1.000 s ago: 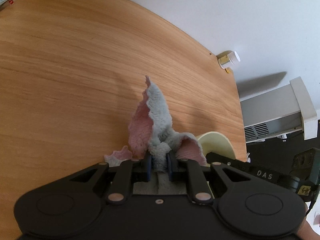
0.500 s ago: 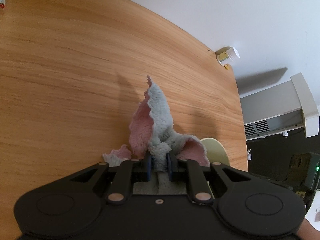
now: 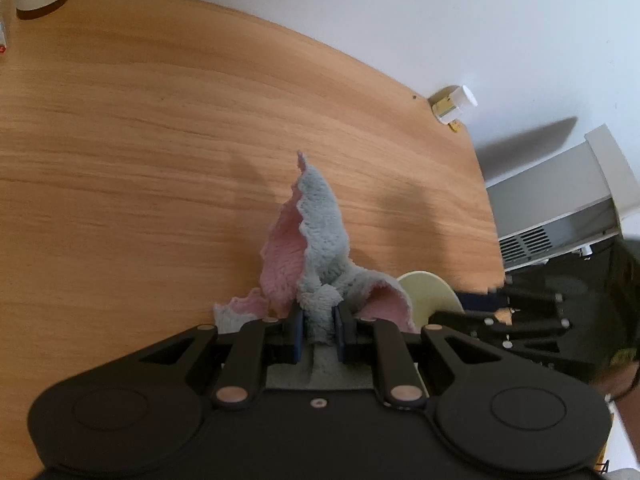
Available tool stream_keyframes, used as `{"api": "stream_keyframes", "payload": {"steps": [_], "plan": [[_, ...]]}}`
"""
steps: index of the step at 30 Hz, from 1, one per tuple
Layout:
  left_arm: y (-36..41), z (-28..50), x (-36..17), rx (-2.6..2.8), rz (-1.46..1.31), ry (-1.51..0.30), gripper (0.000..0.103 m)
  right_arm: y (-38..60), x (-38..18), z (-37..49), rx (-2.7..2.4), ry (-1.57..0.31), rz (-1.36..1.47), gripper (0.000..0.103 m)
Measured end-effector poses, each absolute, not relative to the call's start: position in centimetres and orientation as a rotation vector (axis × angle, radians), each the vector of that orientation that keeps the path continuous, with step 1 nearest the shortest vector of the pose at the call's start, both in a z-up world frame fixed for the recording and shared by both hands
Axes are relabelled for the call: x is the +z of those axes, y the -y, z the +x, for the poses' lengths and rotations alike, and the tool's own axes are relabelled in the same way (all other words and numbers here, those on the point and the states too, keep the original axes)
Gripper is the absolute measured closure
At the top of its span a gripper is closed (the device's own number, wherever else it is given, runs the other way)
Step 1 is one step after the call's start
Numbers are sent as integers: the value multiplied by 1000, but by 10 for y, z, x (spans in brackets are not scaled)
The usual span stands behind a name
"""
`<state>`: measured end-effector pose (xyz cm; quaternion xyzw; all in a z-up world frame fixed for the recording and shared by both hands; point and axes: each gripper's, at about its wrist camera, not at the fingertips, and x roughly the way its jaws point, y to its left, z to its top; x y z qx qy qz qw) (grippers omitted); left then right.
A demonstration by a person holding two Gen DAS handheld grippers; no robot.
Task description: Clean bowl
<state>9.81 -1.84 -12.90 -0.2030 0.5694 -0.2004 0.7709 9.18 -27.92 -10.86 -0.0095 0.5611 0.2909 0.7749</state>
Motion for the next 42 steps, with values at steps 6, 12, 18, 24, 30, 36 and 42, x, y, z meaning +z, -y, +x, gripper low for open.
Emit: {"api": "stream_keyframes", "payload": {"steps": [6, 12, 18, 24, 30, 36, 42], "plan": [[16, 90, -121, -402, -405, -1216, 89, 247, -102, 123, 927, -1195, -343, 63], [10, 84, -115, -352, -399, -1201, 89, 201, -109, 135, 1230, -1193, -630, 63], [9, 77, -118, -318, -422, -1207, 89, 165, -117, 151, 1420, -1216, -754, 63], [2, 70, -114, -302, -437, -1186, 89, 142, -125, 154, 1537, -1265, -835, 65], [2, 66, -112, -275, -450, -1169, 89, 137, -127, 152, 1575, -1306, -854, 71], [-3, 67, -116, -267, -480, -1161, 89, 162, -124, 157, 1473, -1373, -763, 85], [2, 72, -117, -292, -469, -1159, 89, 198, -115, 149, 1279, -1373, -596, 89]]}}
